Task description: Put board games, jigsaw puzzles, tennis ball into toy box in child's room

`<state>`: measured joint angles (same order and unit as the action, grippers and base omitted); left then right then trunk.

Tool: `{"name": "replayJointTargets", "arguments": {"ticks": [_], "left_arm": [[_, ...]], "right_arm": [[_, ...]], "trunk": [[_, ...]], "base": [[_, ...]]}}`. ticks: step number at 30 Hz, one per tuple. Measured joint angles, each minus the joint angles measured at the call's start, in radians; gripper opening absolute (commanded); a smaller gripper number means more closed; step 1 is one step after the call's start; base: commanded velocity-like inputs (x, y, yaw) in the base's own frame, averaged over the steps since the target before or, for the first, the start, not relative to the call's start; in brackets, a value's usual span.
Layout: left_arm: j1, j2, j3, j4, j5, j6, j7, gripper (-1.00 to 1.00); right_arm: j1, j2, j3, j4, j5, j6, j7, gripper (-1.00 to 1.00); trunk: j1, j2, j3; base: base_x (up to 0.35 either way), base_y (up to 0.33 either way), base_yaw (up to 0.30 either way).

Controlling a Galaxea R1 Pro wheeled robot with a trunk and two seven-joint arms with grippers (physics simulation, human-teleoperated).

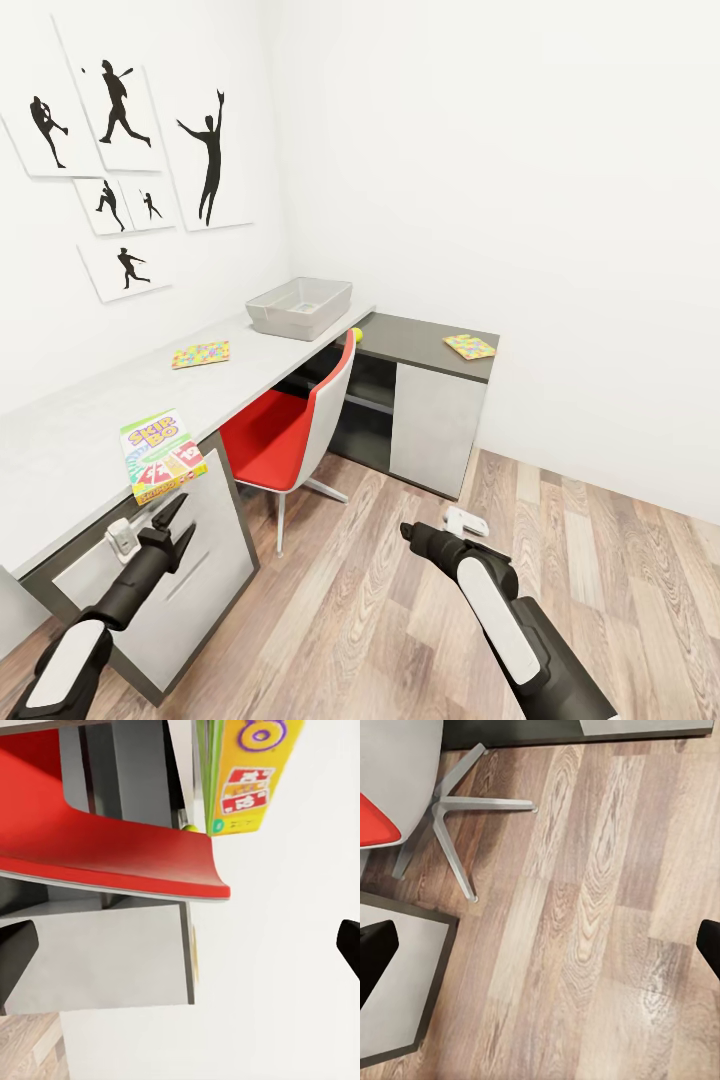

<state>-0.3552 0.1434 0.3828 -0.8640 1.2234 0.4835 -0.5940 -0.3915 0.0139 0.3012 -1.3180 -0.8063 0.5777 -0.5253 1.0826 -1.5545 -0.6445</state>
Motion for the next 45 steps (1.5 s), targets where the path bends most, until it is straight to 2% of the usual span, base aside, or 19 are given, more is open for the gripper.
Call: {"name": "replayJointTargets", "arguments": {"ticks": [45], "left_arm": [[0.0,0.002,0.001,0.0,0.001,0.004,-0.002,1.0]], "right_arm": [[0.0,0.0,0.0,0.0,0.0,0.001,0.001,1.0]], "trunk": [[0.0,0.0,0.0]], "base": [[0.0,0.0,0.0]]}}
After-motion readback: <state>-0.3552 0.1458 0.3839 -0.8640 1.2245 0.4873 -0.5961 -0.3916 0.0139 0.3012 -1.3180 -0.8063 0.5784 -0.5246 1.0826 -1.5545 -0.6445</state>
